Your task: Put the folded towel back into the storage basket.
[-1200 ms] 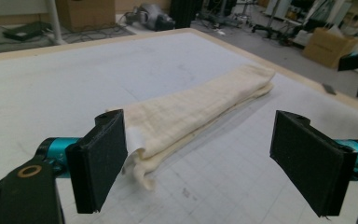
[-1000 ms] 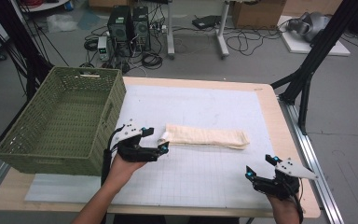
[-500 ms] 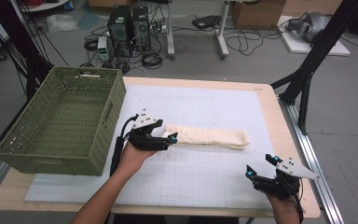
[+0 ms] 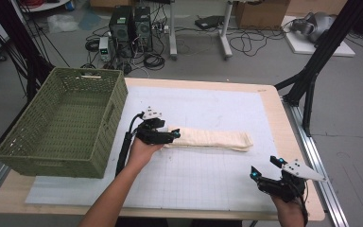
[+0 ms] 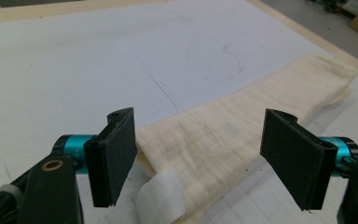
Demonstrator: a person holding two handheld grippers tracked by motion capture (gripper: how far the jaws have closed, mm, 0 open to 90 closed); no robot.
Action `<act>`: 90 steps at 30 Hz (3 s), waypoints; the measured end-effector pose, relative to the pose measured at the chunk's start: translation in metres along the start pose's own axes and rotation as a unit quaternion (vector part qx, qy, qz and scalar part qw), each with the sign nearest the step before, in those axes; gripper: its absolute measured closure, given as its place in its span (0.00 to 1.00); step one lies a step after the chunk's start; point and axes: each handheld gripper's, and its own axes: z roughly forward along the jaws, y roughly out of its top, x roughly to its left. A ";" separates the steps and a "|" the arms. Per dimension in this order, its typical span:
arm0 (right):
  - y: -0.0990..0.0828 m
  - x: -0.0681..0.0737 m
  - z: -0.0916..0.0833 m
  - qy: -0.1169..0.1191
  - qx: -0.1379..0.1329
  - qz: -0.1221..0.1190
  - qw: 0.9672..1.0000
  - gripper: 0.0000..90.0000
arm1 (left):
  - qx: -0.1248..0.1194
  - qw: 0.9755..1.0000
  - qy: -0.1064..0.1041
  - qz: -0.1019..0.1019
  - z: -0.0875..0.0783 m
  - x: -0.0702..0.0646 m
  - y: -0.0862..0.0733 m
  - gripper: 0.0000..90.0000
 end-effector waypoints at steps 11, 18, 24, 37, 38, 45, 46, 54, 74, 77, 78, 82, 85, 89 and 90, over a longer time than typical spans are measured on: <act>-0.001 -0.003 0.000 -0.003 0.001 -0.001 1.000 0.17 | 0.065 0.996 0.045 0.032 0.029 0.007 -0.011 0.41; -0.001 -0.002 0.001 -0.003 0.003 -0.002 1.000 0.17 | 0.097 0.994 0.042 0.021 0.037 0.007 -0.016 0.51; -0.002 -0.002 0.001 -0.003 0.004 -0.002 1.000 0.17 | 0.097 0.994 0.046 0.027 0.039 0.004 -0.024 0.54; -0.003 -0.003 0.003 0.003 0.016 0.009 1.000 0.17 | 0.102 0.994 0.004 0.046 0.029 0.000 -0.023 0.90; -0.003 -0.003 0.003 0.003 0.016 0.009 1.000 0.17 | 0.099 0.994 0.004 0.049 0.028 0.000 -0.023 0.90; 0.007 -0.008 0.017 0.013 0.026 0.023 0.999 0.17 | 0.082 0.996 0.001 0.044 0.020 0.005 -0.033 0.90; 0.007 -0.008 0.017 0.013 0.026 0.023 0.999 0.17 | 0.081 0.996 0.000 0.044 0.020 0.005 -0.033 0.90; 0.020 -0.021 0.041 -0.001 0.044 0.021 0.999 0.19 | 0.072 0.996 -0.005 0.046 0.013 0.004 -0.031 0.89; 0.060 -0.028 0.112 -0.032 0.076 -0.012 0.997 0.24 | 0.057 0.997 -0.014 0.048 -0.001 0.013 -0.035 0.89; 0.060 -0.028 0.117 -0.033 0.083 -0.012 0.996 0.24 | 0.054 0.997 -0.015 0.045 -0.001 0.013 -0.036 0.89; 0.060 -0.028 0.118 -0.032 0.085 -0.014 0.996 0.26 | 0.053 0.997 -0.015 0.046 -0.001 0.013 -0.036 0.89; 0.059 -0.030 0.122 -0.041 0.080 -0.014 0.996 0.30 | 0.054 0.997 -0.018 0.047 -0.002 0.013 -0.036 0.89; 0.058 -0.034 0.124 -0.045 0.084 -0.001 0.995 0.33 | 0.052 0.997 -0.020 0.044 -0.002 0.014 -0.036 0.89; 0.055 -0.035 0.128 -0.035 0.098 0.007 0.995 0.39 | 0.052 0.998 -0.020 0.040 -0.002 0.015 -0.037 0.89; 0.054 -0.035 0.129 -0.032 0.101 0.005 0.994 0.40 | 0.053 0.998 -0.021 0.041 -0.002 0.016 -0.038 0.89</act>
